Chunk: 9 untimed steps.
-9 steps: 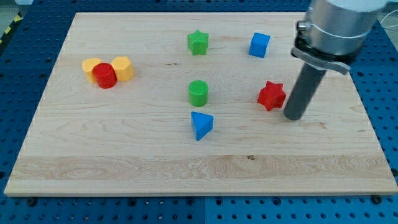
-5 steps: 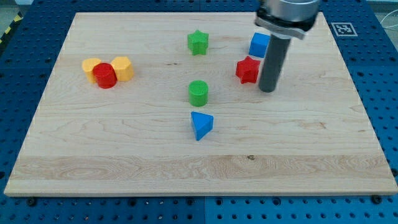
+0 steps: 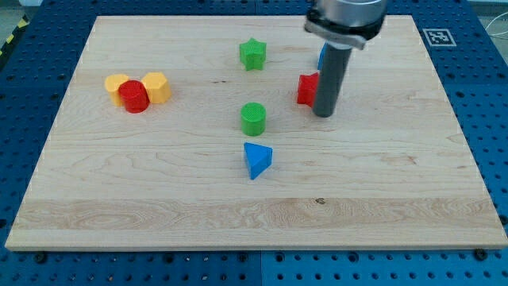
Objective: Slide the red star closer to the green star
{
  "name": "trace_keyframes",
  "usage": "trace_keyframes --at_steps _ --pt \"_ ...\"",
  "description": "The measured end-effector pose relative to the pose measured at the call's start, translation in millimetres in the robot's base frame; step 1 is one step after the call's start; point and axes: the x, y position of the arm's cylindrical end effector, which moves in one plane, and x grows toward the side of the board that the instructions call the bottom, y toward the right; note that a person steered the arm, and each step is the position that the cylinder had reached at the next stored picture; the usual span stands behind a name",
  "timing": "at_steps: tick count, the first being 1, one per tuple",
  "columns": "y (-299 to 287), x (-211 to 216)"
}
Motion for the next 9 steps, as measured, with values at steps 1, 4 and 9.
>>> trace_keyframes --at_steps 1,4,9 --pt "-8 -5" --pt "80 -52" --pt "-16 -52"
